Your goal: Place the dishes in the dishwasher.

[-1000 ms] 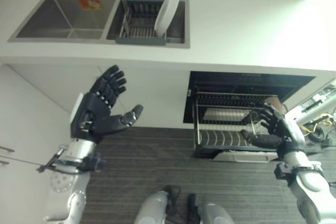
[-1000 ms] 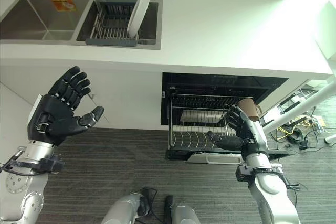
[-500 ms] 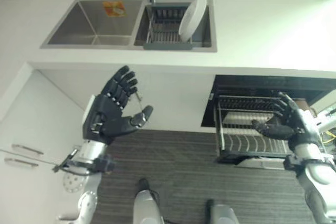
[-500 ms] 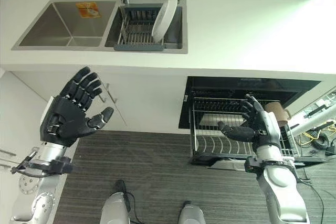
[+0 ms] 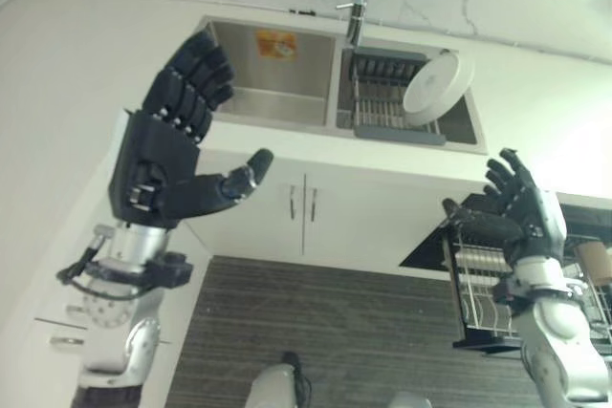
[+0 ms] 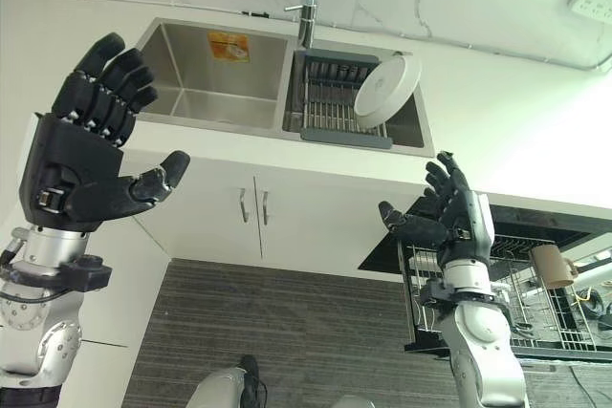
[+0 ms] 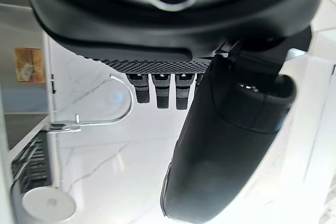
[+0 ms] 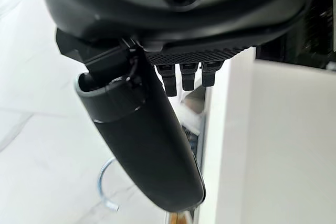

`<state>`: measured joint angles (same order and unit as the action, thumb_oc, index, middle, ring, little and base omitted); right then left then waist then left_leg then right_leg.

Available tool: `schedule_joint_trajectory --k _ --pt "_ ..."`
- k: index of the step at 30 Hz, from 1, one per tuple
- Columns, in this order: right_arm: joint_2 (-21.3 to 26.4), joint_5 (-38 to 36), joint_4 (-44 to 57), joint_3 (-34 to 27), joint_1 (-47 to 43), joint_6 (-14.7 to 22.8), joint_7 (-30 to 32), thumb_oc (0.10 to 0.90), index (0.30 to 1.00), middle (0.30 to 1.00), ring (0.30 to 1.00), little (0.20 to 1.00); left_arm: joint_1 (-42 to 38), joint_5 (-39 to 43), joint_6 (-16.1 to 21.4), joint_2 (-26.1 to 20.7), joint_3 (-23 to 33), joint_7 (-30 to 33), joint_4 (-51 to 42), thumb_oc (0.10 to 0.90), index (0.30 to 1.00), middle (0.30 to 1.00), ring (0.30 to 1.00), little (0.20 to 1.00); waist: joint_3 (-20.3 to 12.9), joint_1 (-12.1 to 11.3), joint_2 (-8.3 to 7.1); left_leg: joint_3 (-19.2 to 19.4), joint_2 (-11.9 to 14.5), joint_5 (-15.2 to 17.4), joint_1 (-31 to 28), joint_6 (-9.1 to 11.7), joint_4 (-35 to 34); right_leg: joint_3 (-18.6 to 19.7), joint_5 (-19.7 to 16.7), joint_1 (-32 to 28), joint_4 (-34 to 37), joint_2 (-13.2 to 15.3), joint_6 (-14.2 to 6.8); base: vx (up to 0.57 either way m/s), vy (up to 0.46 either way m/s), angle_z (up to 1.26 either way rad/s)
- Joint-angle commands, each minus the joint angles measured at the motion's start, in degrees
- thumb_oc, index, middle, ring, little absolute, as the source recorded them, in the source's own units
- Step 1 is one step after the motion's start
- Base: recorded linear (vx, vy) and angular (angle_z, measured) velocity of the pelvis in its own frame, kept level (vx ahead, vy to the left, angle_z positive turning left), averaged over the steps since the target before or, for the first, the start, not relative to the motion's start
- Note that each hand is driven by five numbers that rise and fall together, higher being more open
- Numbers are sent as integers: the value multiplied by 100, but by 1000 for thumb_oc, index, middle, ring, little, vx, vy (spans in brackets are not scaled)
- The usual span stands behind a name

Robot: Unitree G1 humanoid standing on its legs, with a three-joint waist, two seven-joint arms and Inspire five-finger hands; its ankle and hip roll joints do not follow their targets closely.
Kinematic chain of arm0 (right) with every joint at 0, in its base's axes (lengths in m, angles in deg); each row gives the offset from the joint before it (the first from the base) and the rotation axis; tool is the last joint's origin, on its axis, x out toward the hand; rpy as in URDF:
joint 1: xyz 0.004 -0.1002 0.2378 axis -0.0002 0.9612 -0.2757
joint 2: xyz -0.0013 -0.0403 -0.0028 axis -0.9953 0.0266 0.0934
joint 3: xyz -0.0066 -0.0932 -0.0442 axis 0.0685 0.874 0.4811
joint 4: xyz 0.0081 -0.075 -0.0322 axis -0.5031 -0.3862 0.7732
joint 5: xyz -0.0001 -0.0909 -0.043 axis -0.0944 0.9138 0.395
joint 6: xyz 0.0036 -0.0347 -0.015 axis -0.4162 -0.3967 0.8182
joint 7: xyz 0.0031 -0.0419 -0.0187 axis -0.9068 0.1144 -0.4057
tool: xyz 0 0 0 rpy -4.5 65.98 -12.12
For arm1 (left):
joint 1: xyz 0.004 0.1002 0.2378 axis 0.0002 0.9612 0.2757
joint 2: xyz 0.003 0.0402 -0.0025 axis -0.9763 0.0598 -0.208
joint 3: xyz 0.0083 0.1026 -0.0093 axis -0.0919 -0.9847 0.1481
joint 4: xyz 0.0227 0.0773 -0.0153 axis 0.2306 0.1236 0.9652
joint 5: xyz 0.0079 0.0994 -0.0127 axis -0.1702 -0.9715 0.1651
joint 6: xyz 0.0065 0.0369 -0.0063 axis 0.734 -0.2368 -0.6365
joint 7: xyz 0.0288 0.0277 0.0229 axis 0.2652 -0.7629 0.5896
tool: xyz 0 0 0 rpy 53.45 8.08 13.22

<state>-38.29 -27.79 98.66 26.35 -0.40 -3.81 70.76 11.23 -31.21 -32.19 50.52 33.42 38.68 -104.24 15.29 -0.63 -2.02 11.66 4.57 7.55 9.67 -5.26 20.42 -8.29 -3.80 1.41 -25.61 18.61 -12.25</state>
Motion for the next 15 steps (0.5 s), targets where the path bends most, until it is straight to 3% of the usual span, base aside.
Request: schedule_joint_trajectory --k 1,3,5,6,8,15 --pt "579 -111 363 -413 -448 835 3 800 900 900 900 900 -258 -410 697 -48 104 314 -803 800 900 900 900 900 -283 98 222 -458 183 44 -266 752 -323 -826 300 -243 842 -867 240 102 -165 -61" --pt "675 -294 328 -464 -481 901 -99 800 900 900 900 900 -307 -456 648 -71 88 393 -801 800 900 900 900 900 -187 200 1 -314 109 196 -468 839 -323 -905 681 534 842 -840 307 140 -250 -73" --pt "652 -344 313 -451 -407 1046 -123 800 900 900 900 900 -365 -644 605 -14 -19 482 -778 800 900 900 900 900 -167 386 -108 -372 -13 390 -579 761 -323 -575 132 934 842 -800 193 220 -255 -55" --pt "715 -408 297 -516 -276 1119 -151 800 900 900 900 900 -283 -588 545 1 10 477 -766 800 900 900 900 900 -197 394 -93 -350 26 354 -562 769 -323 -491 460 844 842 -912 307 194 -247 16" --pt "796 -442 336 -576 -188 1071 -45 800 900 900 900 900 -211 -550 463 47 -40 497 -783 800 900 900 900 900 -272 395 -99 -360 37 332 -557 801 -323 -405 743 735 842 -1049 429 167 -235 51" --pt "828 -178 226 -480 -445 872 61 800 900 900 900 900 -187 -417 231 195 -166 518 -683 800 900 900 900 900 -442 430 13 -114 258 255 -753 971 -323 -373 1037 539 842 -1283 674 155 -172 -1"
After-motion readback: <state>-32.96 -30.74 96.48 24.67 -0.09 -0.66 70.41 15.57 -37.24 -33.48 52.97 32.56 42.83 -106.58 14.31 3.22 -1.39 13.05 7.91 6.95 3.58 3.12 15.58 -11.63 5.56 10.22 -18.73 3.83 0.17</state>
